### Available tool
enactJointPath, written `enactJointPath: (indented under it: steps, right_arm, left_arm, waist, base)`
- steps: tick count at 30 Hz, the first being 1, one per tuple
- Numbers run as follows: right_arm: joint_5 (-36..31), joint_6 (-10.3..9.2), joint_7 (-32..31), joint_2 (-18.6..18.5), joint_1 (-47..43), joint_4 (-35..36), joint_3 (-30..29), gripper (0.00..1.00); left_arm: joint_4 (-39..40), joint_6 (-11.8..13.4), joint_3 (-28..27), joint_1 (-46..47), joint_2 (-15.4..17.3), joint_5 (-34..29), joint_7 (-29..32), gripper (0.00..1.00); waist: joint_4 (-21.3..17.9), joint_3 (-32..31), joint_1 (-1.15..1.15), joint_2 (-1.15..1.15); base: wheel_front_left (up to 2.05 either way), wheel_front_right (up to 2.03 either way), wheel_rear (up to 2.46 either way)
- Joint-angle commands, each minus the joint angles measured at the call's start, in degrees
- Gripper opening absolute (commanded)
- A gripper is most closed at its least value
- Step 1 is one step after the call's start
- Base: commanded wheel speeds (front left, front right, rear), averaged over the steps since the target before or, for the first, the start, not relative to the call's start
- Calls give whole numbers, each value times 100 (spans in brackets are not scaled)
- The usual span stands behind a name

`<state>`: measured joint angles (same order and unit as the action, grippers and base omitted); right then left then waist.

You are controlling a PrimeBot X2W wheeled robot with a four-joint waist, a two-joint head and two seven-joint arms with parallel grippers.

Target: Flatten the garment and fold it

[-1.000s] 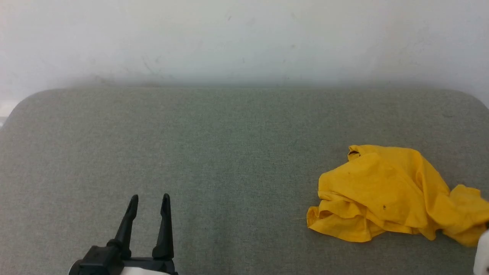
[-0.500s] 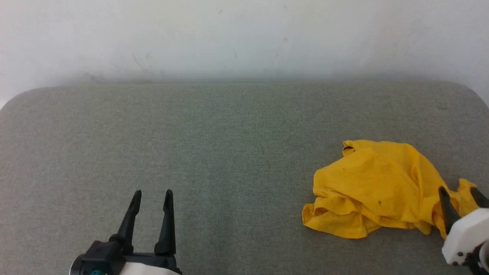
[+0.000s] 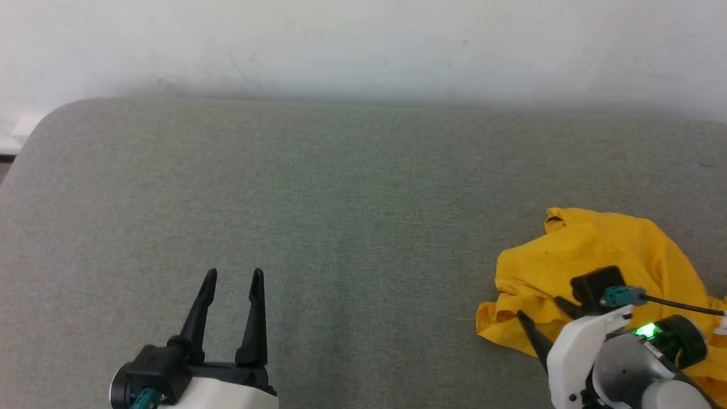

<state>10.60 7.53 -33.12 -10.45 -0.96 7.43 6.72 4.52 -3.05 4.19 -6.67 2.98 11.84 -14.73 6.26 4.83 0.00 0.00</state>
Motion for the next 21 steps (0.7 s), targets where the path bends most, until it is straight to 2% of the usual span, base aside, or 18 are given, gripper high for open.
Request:
enactJointPath:
  steps: [1,10,11,13,21]
  right_arm:
    - [14,-4,-10,-78,162,-302,179,100]
    - [-236,-4,-239,-313,579,-1685,865,100]
    - [-267,-4,-244,-319,627,-1793,898,55]
    - [-328,-4,-156,-236,711,-1939,781,0]
    - [-137,-4,401,45,1321,-1668,881,0]
  left_arm:
    - [-33,-47,26,108,-10,68,-27,100]
    - [-93,-49,64,136,-10,74,-27,100]
    - [-103,-48,71,134,-10,71,-27,100]
    - [-120,-37,87,122,-10,78,-27,100]
    - [-168,39,86,-82,-10,50,-27,100]
  waist:
    - [260,129,0,0]
    - [629,130,0,0]
    - [660,115,0,0]
    - [711,58,0,0]
    - [698,-417,0,0]
  base:
    - [0,0,0]
    - [0,0,0]
    - [0,0,0]
    - [0,0,0]
    - [0,0,0]
